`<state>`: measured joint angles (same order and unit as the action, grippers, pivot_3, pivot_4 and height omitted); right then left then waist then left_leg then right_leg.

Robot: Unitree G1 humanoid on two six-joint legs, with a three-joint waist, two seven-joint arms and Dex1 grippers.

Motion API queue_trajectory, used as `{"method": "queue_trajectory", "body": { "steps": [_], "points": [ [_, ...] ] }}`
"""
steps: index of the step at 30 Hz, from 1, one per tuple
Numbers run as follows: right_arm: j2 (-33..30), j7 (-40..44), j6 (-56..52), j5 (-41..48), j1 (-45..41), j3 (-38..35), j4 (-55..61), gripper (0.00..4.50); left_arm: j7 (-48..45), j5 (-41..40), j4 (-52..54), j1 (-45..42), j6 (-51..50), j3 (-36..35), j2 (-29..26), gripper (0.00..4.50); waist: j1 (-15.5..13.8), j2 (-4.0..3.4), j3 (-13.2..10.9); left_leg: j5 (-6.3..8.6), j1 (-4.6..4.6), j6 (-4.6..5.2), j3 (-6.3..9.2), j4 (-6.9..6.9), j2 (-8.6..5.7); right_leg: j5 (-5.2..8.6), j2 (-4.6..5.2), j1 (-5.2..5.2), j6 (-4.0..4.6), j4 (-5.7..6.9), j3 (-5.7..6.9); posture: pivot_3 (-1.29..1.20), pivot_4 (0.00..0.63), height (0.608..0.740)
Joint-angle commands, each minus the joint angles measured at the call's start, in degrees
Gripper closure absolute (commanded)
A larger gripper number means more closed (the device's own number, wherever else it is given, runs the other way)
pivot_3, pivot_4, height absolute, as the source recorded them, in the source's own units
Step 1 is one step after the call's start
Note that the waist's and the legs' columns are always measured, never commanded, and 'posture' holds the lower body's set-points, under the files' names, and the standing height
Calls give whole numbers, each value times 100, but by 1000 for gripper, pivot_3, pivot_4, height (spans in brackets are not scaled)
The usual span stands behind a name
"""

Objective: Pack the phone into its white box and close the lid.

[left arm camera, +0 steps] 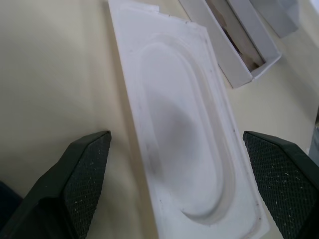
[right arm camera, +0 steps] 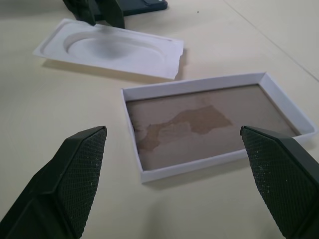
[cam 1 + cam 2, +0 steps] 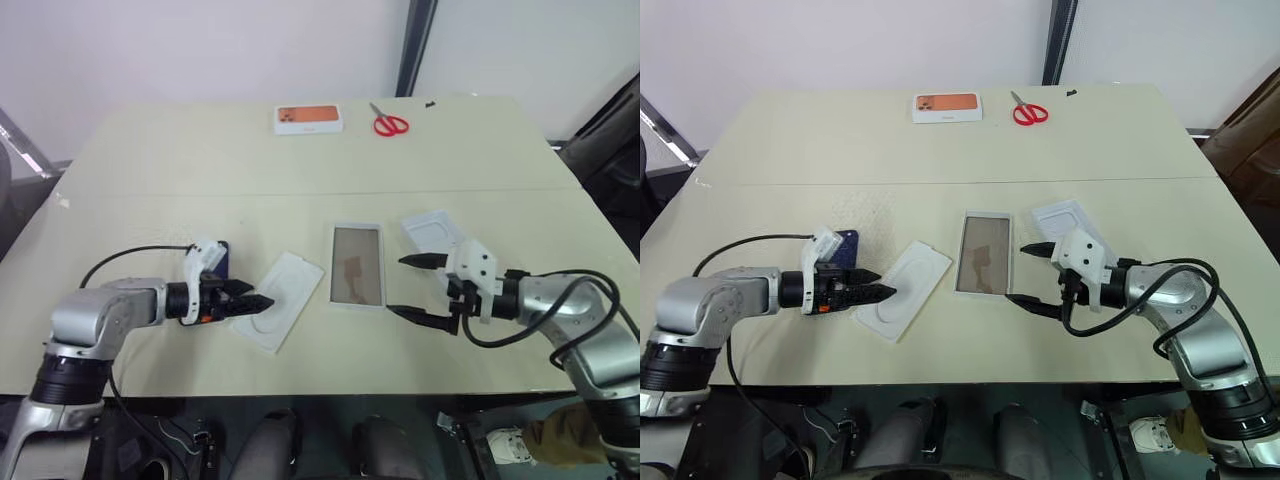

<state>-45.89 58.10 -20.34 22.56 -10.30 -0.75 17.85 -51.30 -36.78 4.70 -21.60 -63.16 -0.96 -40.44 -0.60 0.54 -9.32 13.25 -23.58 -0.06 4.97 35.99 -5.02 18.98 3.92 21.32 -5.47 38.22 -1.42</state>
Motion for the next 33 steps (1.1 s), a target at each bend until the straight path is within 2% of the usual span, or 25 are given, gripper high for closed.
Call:
{"method": "queue_trajectory", "body": {
  "steps": [1,7,12,20,23,25,26,33],
  "points": [
    [95,-78,101,5,-114,-52,103,10,127,119,-143,-126,-91,176,38,29,-8,0,0,0,0,0,0,0,0,0,0,1,0,0,0,0,150,734],
    [201,-160,106,-60,-138,-14,127,10,192,7,-356,-288,-467,256,187,29,-21,-3,2,0,5,0,4,6,-1,0,0,1,0,-1,2,0,150,734],
    [258,-220,114,-100,-162,-19,142,0,227,69,-440,-208,-464,339,271,2294,-10,-3,2,0,6,0,2,3,-1,0,1,1,0,-2,1,0,150,734],
    [282,-297,117,-131,-184,-22,154,0,290,110,-624,-142,-442,205,341,2294,-13,-4,3,0,7,0,3,4,-1,0,1,1,0,-2,1,0,150,734],
    [294,-309,114,-137,-182,-29,143,0,277,94,-624,-104,-466,169,337,3208,-8,-4,3,0,7,0,3,4,-1,0,1,1,0,-2,1,0,150,734],
    [304,-324,123,-147,-167,-33,128,0,305,51,-616,-81,-535,120,345,4183,-7,-4,2,0,7,0,2,3,-1,0,1,1,0,-2,0,0,150,734],
    [307,-332,126,-151,-156,-31,135,0,325,27,-628,-66,-576,78,349,4402,-6,-4,3,0,6,0,2,2,-1,0,1,2,0,-3,0,0,150,734],
    [314,-361,139,-175,-158,-24,134,0,509,-127,-719,-57,-796,-240,458,4402,4,-4,3,0,7,0,2,0,-1,0,1,1,0,-3,0,0,150,734]
  ]
}}
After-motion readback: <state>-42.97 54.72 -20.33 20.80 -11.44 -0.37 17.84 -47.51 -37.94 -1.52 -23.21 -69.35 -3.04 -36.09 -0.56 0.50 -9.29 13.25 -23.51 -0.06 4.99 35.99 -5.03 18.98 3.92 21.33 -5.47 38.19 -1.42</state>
